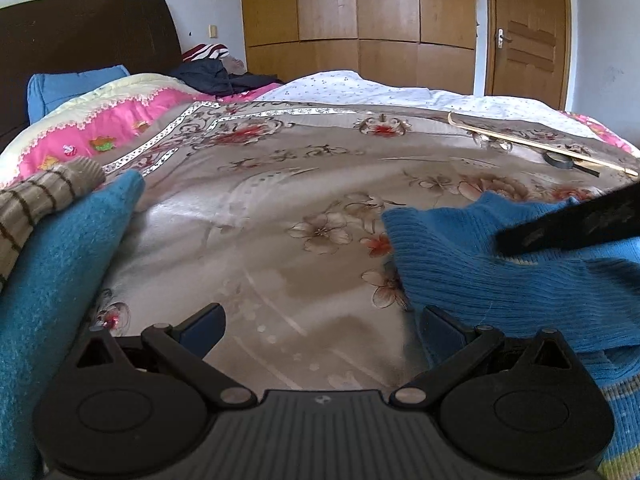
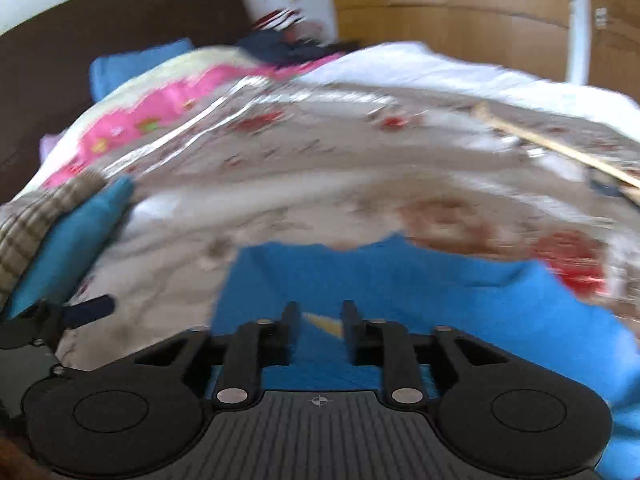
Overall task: Fold small clothes
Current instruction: 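Release the folded side and withdraw the right gripper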
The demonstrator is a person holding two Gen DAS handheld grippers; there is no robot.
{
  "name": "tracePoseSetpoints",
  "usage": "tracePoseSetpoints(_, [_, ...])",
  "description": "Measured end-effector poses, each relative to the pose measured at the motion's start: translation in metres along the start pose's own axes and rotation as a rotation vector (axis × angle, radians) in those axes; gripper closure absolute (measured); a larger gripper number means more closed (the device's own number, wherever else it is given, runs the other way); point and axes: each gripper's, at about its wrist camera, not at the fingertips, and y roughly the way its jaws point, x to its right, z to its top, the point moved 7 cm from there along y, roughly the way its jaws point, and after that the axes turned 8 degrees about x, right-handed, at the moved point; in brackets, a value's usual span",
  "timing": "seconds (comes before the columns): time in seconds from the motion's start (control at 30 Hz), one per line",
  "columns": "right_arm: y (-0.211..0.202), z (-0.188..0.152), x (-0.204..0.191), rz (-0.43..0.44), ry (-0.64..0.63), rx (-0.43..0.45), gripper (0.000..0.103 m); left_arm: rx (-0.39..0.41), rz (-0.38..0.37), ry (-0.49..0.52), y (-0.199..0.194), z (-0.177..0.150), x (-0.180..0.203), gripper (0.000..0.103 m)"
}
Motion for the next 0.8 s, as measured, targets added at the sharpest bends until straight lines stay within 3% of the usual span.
tracePoseSetpoints(0.13, [0.033,-0.004,-0.004,-0.067,0.011,-0.025,0.077,-0.014,0.011,0.002,0.006,-0.003,-0.003,0.0])
tracePoseSetpoints(0.27, [0.021,0.003,-0.003,-0.08,0.073,0.001,0.077,-0.031,0.01,0.005,0.009,-0.007,-0.004,0.0])
tracePoseSetpoints(0.47, [-0.074,-0.023,0.012,-0.122,0.121,0.054,0.076,-0.012,-0.035,0.044,-0.013,-0.003,0.006,0.0])
tracePoseSetpoints(0.8, [-0.238,-0.137,0.049,-0.255,0.233,0.015,0.073,-0.165,-0.186,0.096,-0.106,-0.041,0.005,0.0])
